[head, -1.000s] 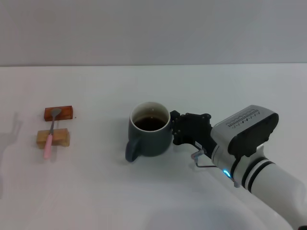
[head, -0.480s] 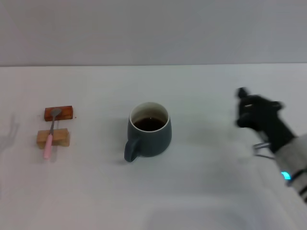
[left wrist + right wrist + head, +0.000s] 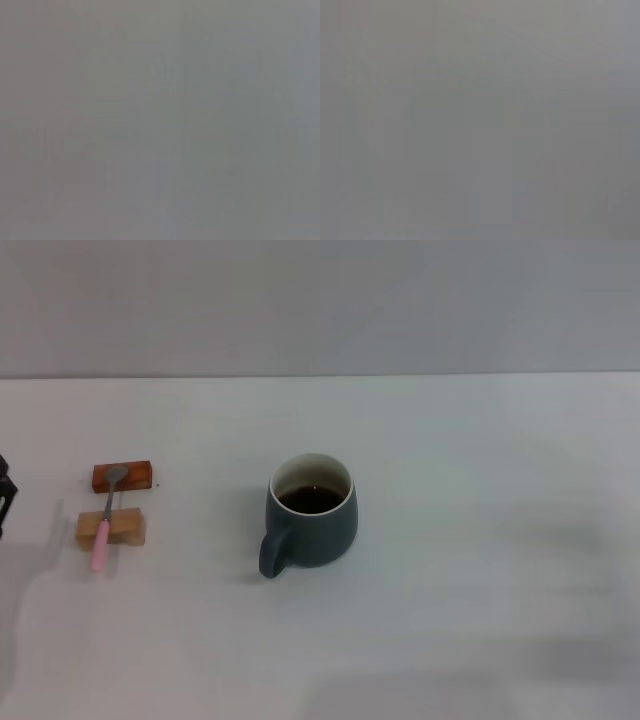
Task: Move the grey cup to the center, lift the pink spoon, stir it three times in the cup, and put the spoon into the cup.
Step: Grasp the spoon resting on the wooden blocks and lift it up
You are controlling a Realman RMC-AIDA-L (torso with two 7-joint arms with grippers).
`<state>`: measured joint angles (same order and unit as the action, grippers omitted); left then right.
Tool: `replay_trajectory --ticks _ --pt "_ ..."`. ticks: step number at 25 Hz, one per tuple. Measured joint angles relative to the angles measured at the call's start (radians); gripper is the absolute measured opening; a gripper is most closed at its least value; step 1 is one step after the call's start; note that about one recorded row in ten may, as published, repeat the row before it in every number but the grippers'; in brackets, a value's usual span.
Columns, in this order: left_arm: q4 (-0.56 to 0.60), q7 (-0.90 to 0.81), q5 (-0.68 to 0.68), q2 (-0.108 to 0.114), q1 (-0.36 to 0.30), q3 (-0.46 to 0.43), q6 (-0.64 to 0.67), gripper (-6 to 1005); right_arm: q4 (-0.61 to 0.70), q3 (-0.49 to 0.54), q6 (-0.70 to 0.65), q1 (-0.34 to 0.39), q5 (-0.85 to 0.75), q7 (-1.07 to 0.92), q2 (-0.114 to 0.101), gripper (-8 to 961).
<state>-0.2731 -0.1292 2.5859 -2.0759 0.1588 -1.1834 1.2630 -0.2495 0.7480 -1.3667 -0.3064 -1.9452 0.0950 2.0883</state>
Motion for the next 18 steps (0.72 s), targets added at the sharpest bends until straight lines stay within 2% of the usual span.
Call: replay_trajectory --ticks 2,6,10,18 --pt "-0.003 0.000 0.000 0.000 -0.021 0.041 0.022 813 0.016 0.002 -0.015 0.011 0.087 0.000 -0.002 -1" --pt "-0.018 0.000 0.001 0.001 -0.040 0.068 0.031 813 0.032 0.003 -0.011 0.025 0.120 -0.006 -0.004 -1" --pt "-0.080 -0.017 -0.001 0.002 -0.115 0.198 0.036 813 0.035 0.013 0.023 0.027 0.125 -0.006 -0.004 -1" --pt "-0.095 -0.029 -0.001 0.002 -0.136 0.302 0.025 814 0.036 0.017 0.038 0.018 0.126 -0.002 -0.005 -2"
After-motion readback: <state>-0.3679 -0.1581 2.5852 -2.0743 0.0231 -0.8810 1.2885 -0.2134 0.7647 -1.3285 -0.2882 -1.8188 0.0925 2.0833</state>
